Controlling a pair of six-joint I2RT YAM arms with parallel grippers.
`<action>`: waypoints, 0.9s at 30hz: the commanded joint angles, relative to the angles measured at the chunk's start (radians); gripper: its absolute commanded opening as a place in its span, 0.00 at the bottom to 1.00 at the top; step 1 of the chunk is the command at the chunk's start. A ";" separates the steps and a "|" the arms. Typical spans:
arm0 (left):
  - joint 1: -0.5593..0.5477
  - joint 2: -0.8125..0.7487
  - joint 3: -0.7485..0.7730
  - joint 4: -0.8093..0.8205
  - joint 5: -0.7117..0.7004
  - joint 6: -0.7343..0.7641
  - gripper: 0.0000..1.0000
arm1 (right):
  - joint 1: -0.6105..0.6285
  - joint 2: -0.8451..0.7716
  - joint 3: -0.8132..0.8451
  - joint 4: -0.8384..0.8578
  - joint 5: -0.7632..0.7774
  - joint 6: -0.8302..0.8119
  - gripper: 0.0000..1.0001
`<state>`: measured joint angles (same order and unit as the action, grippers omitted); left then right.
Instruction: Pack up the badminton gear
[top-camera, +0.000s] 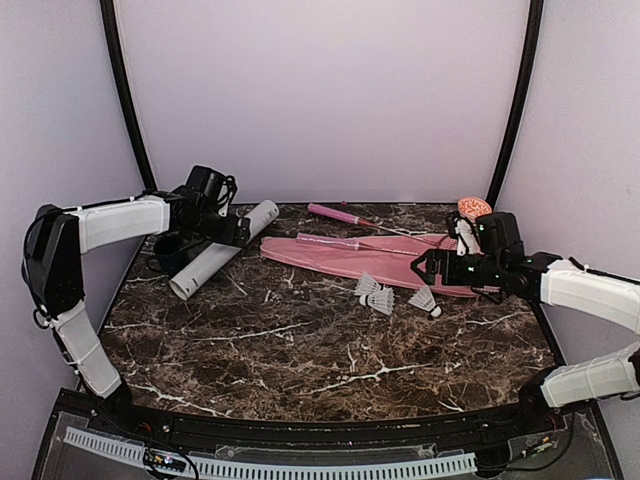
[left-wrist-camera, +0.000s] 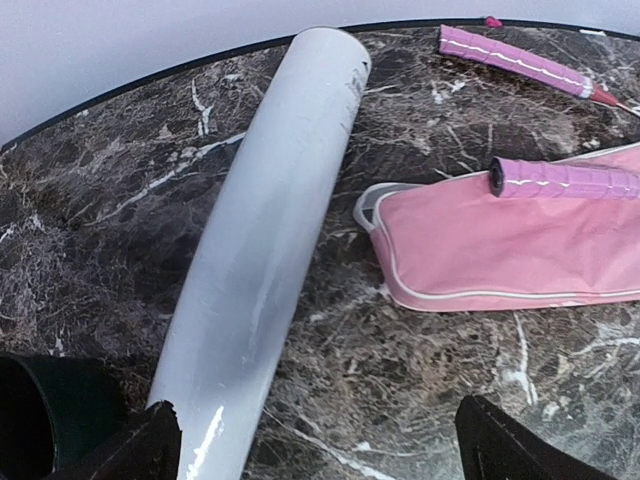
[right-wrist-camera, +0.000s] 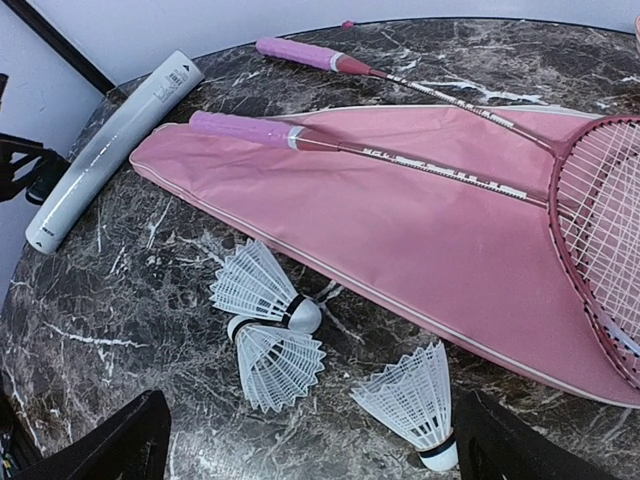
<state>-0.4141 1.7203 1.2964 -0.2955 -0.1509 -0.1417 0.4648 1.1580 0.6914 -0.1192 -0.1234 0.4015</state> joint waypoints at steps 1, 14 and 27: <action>0.037 0.114 0.112 -0.119 -0.023 0.068 0.99 | 0.009 -0.020 -0.028 0.065 -0.052 0.006 0.99; 0.066 0.359 0.304 -0.168 -0.031 0.095 0.98 | 0.009 -0.037 -0.067 0.096 -0.061 0.034 0.99; 0.079 0.477 0.423 -0.216 -0.066 0.107 0.90 | 0.009 -0.023 -0.087 0.135 -0.085 0.056 0.99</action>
<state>-0.3386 2.2074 1.6878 -0.4538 -0.2359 -0.0429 0.4667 1.1370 0.6193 -0.0410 -0.1925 0.4454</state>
